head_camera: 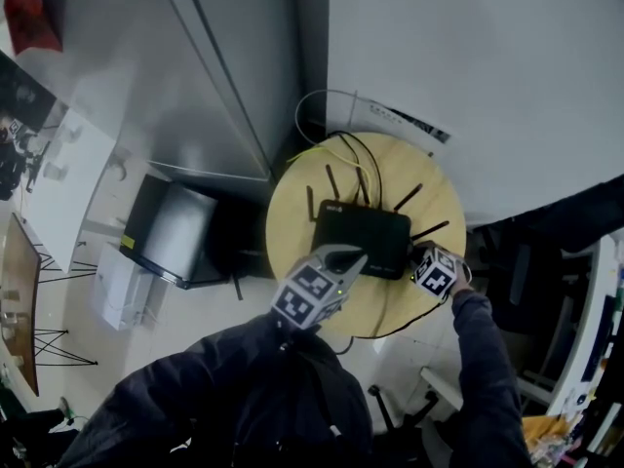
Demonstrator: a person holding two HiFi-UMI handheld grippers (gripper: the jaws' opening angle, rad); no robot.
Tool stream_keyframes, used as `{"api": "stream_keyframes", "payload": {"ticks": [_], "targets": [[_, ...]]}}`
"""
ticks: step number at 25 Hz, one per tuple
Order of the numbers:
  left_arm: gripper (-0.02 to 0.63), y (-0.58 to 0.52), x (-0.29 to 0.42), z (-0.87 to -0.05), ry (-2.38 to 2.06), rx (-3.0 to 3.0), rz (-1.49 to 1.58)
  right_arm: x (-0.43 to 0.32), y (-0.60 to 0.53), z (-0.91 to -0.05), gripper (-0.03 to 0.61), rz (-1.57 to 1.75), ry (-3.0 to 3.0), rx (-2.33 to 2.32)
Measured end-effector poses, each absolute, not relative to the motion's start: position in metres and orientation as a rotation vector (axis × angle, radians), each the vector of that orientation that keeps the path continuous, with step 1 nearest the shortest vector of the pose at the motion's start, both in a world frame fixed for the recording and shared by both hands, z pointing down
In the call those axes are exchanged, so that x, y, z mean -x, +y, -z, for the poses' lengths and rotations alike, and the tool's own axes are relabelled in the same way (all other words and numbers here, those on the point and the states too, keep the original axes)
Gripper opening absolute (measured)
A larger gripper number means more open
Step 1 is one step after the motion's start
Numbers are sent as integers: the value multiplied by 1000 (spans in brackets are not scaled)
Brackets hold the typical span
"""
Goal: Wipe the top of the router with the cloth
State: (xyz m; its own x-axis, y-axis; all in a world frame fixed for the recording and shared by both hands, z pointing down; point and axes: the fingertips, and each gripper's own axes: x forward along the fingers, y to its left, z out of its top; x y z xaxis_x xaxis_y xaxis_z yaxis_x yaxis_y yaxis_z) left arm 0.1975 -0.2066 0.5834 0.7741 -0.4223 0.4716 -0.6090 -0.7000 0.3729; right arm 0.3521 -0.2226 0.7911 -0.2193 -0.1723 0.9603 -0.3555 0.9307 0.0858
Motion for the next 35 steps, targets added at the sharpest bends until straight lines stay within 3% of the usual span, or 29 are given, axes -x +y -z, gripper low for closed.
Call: {"api": "stream_keyframes", "payload": {"ticks": [22, 30, 35], "targets": [[2, -191, -195, -578, -683, -2491, -480, -334, -137, -792, 72, -277, -1819, -430], [2, -191, -172, -572, -712, -2486, -460, -327, -141, -787, 72, -863, -1770, -997], [2, -190, -152, -568, -744, -2475, -454, -315, -141, -783, 72, -1048, -1739, -1228]]}}
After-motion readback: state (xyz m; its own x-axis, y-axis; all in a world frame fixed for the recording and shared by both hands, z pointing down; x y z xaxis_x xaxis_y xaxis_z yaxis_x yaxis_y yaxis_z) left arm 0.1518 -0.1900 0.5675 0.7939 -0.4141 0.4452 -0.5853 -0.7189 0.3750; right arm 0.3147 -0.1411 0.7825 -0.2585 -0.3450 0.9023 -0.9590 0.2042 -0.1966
